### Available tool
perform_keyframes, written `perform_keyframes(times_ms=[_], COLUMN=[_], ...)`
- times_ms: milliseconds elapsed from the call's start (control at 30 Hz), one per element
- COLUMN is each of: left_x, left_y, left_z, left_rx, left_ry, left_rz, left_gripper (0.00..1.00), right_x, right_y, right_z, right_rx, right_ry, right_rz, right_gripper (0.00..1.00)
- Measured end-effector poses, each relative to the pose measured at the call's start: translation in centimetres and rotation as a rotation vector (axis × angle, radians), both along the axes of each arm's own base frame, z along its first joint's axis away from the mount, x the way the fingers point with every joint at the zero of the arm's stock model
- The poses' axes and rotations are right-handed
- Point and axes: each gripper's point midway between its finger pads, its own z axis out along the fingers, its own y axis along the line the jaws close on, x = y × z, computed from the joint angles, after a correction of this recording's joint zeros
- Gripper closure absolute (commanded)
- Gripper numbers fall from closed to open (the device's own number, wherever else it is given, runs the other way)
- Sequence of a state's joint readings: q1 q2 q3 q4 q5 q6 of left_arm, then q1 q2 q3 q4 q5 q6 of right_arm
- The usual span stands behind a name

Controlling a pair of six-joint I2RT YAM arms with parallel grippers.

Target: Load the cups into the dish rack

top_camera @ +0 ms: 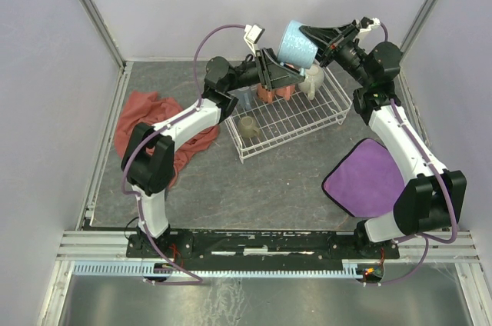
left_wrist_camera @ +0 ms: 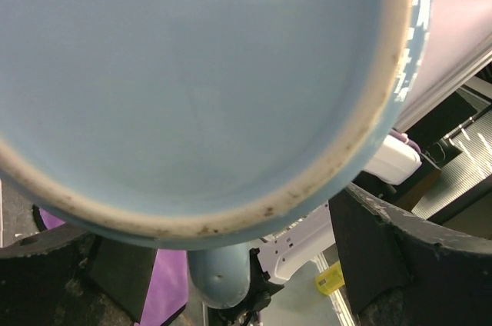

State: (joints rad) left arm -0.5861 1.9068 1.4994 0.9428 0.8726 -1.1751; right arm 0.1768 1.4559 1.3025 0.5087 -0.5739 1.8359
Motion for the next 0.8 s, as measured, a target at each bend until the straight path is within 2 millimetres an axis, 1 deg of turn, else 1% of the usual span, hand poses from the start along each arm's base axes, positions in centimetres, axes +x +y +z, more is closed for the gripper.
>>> perform_keyframes(times_ms=[100,267,433,533,733,800], left_x=[0.0,-0.1,0.3,0.5,1.0,1.1], left_y=[-0.1,-0.3,-0.3,-0.3,-0.4,-0.5], left_z=[0.4,0.7,0.8,0.8,0.3,0.2], left_rx=[-0.016,-0.031,-0.038,-0.036,-0.03,-0.03], left_ry=[0.003,0.005,0.014,0.021,0.044,0.047], left_rz=[0.006,0.015,0.033,0.039,0.052,0.056], left_gripper=[0.18,0.21,0.32,0.38,0.44,0.48], right_x=[0.0,0.0,0.1,0.2,0.3,0.3], right_y=[0.1,0.2,0.2,0.1,0.1,0.1], right_z=[0.1,0.1,-0.1,-0.4,-0.6,-0.7], right_rx=[0.001,-0.009,-0.023,-0.026,-0.027,-0.03], right_ry=[-0.007,-0.02,-0.037,-0.04,-0.041,-0.043], right_rz=[-0.005,-0.01,-0.022,-0.031,-0.037,-0.039], right_gripper=[0.99,0.99,0.99,0.99,0.99,0.99])
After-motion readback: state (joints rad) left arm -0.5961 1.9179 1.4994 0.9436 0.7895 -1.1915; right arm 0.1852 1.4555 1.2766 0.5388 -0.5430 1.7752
